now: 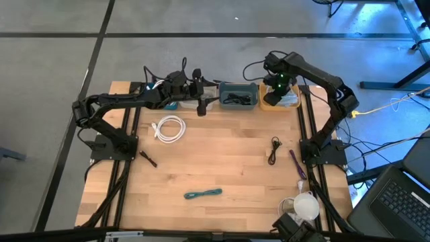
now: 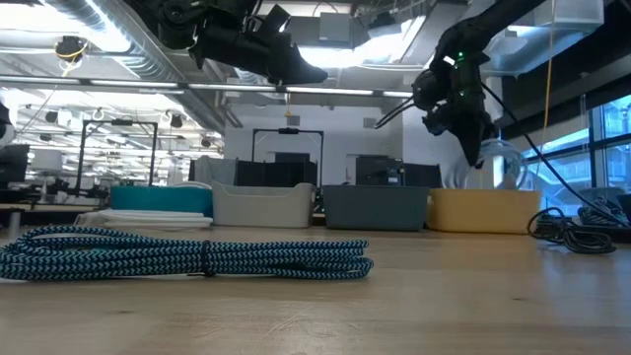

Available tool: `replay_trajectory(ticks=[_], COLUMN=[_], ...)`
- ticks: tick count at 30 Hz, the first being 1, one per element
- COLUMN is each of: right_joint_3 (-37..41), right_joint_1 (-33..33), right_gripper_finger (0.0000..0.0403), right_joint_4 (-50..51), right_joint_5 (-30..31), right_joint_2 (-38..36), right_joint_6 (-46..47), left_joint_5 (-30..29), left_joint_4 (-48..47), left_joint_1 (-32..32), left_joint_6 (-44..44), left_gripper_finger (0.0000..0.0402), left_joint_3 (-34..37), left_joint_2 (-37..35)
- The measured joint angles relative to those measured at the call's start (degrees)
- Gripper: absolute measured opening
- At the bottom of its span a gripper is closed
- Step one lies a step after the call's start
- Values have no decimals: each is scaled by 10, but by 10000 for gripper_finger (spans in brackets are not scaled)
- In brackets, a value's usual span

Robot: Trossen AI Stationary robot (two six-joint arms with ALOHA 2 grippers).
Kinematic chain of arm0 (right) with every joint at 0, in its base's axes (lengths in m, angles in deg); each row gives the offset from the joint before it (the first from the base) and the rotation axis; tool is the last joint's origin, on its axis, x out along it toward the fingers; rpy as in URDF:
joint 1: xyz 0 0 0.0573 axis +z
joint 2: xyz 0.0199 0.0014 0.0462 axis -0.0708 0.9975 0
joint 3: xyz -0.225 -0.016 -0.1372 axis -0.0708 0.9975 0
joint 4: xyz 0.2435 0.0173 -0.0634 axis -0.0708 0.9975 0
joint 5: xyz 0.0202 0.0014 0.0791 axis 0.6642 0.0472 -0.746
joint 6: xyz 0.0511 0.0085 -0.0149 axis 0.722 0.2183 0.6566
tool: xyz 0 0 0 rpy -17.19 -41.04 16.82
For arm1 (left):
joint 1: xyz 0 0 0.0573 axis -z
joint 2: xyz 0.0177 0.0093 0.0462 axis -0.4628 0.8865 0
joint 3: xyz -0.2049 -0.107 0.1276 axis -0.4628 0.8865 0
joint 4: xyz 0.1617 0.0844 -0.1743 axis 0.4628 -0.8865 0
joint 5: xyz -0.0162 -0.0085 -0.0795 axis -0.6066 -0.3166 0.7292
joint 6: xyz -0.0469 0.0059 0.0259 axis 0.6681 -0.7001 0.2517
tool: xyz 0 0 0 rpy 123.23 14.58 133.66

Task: Pick & Place USB Port
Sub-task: Put the light blue HDMI cable into the yellow bin, then put the black and violet USB cable into the gray bin

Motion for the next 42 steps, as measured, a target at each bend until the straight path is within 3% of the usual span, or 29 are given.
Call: replay_trajectory(ticks=[7,15,32,42], right_joint_3=[0,0,0,1], right_joint_1=[0,0,10,66], right_gripper_finger=[163,163,163,163], right_joint_4=[2,-10,-30,-128], right_joint_5=[-28,39,55,179], right_joint_2=[0,0,-1,-44], right_joint_6=[8,10,3,-40], left_joint_5=[0,0,0,0], left_joint_4=[0,-1,-1,-1], left_joint_1=[0,0,0,0], left_joint_6=[5,5,5,5], left_gripper_finger=[253,253,253,253], left_joint_3=[0,0,0,0], left_joint_2=[0,0,0,0])
